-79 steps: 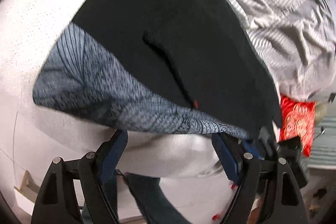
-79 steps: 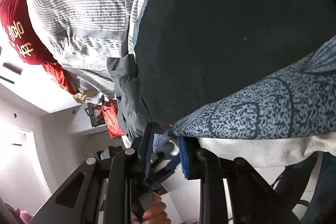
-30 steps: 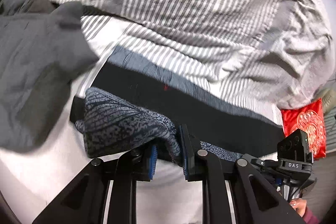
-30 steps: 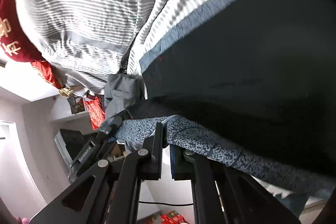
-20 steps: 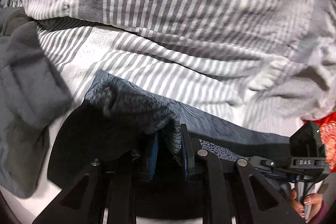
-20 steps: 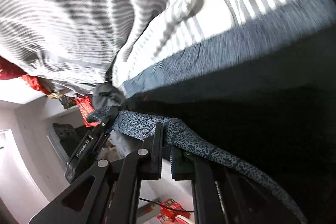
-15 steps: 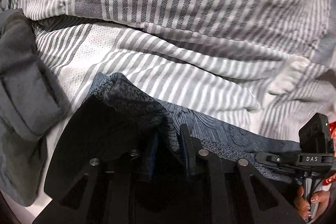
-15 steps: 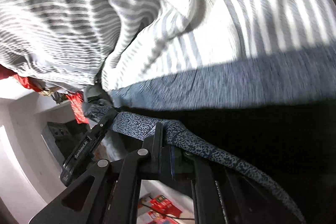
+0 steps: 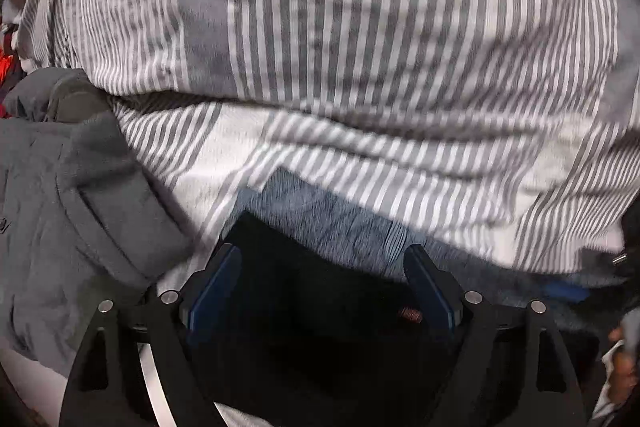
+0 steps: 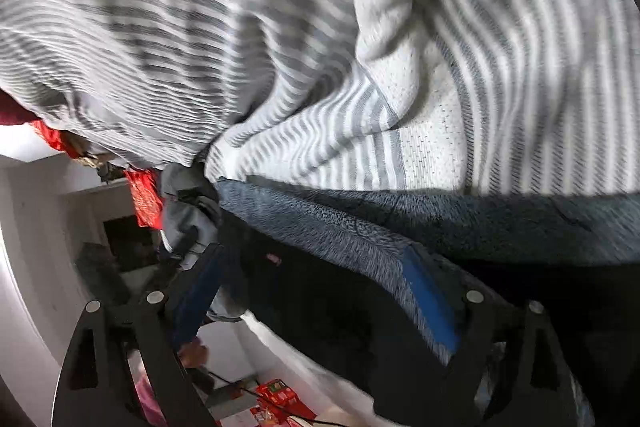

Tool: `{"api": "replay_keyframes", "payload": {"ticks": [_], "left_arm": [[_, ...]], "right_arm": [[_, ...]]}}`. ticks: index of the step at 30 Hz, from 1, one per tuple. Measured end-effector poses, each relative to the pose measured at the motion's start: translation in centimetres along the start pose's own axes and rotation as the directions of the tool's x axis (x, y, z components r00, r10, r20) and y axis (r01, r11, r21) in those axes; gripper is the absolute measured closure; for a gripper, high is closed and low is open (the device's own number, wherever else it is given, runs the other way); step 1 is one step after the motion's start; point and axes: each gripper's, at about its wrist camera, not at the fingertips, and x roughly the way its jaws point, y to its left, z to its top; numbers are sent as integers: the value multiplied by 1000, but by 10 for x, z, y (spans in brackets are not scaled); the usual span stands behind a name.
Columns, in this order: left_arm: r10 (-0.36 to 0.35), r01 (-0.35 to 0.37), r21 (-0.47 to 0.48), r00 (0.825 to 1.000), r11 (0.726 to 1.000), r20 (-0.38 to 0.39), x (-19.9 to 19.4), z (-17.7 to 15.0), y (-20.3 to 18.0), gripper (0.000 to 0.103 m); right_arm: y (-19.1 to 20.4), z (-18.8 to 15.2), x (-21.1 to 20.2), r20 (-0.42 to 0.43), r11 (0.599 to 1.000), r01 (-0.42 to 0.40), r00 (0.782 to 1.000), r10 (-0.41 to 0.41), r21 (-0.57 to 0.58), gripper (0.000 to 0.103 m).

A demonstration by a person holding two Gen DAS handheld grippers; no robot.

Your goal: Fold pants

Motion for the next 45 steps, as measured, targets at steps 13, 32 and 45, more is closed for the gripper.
{"api": "replay_keyframes", "payload": {"ticks": [13,32,45], "left_arm": [[144,-138,71,986,988,-81,42,-54,-20,17],[-91,121,346,991,931,-101,-40,-142,-134,18],[-293,394,460,915,796,-276,-67,-225,-237,18]], "right_arm": [[-30,-18,7,1,978,194,981,-194,-79,12],[-58,-216,-138,340,838,540,776,-531,75,12],[-217,-404,-208,377,781,244,769,-517,574,12]]}}
